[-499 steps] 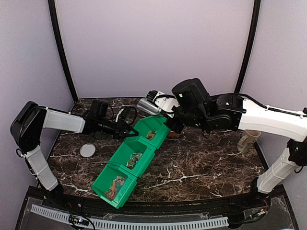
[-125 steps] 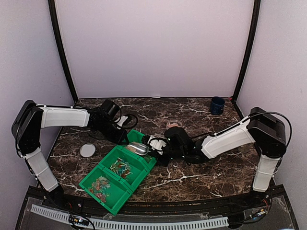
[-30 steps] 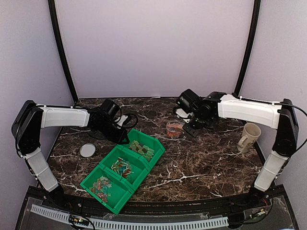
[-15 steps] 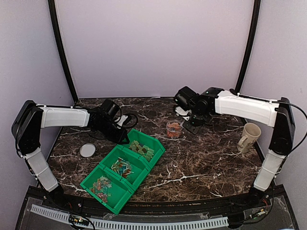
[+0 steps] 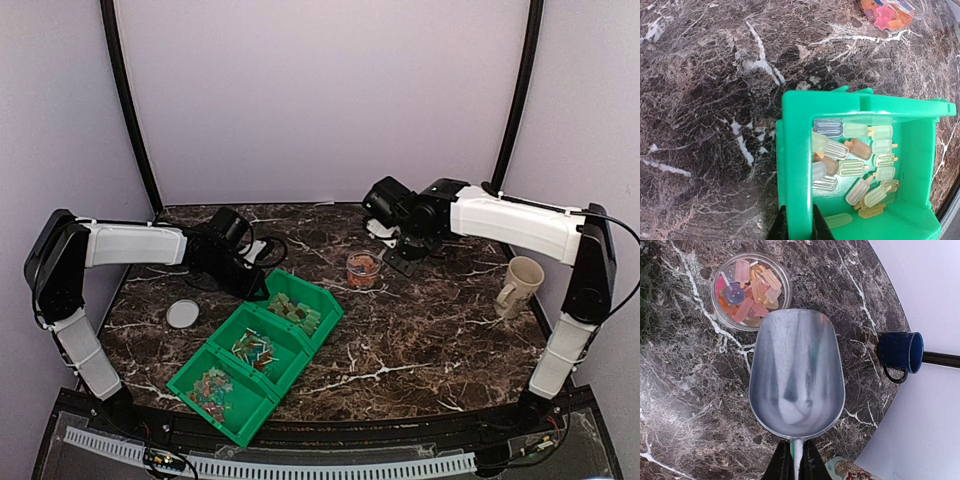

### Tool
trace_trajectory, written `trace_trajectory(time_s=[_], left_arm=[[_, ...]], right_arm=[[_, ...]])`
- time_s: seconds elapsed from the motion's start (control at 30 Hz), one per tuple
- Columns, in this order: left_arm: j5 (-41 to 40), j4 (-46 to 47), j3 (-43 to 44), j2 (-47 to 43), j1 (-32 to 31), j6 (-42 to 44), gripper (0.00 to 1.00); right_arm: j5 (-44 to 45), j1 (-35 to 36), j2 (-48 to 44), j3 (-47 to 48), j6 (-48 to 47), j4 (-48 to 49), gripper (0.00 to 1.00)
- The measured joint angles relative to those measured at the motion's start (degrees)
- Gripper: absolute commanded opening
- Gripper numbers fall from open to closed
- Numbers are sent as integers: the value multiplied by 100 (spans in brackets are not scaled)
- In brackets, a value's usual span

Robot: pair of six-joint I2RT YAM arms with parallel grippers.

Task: Pack the candies
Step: Place the fake candies in the packing bottle.

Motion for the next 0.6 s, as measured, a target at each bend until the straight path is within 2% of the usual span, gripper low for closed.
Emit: trace_trajectory(time_s=[0.13, 0.27, 0.43, 0.6], left_arm=[[-90, -13, 0, 0, 0, -2, 0], [-136, -52, 22, 0, 31, 0, 0], [-214, -190, 264, 42, 101, 68, 0], [-332, -343, 699, 221, 197, 146, 0]], right_arm=[[87, 0, -367, -450, -11, 505, 3], [127, 4, -1233, -1451, -72, 1497, 0], [74, 74, -2389, -3045, -118, 3084, 0], [-20, 212, -3021, -4308, 13, 4693, 1]])
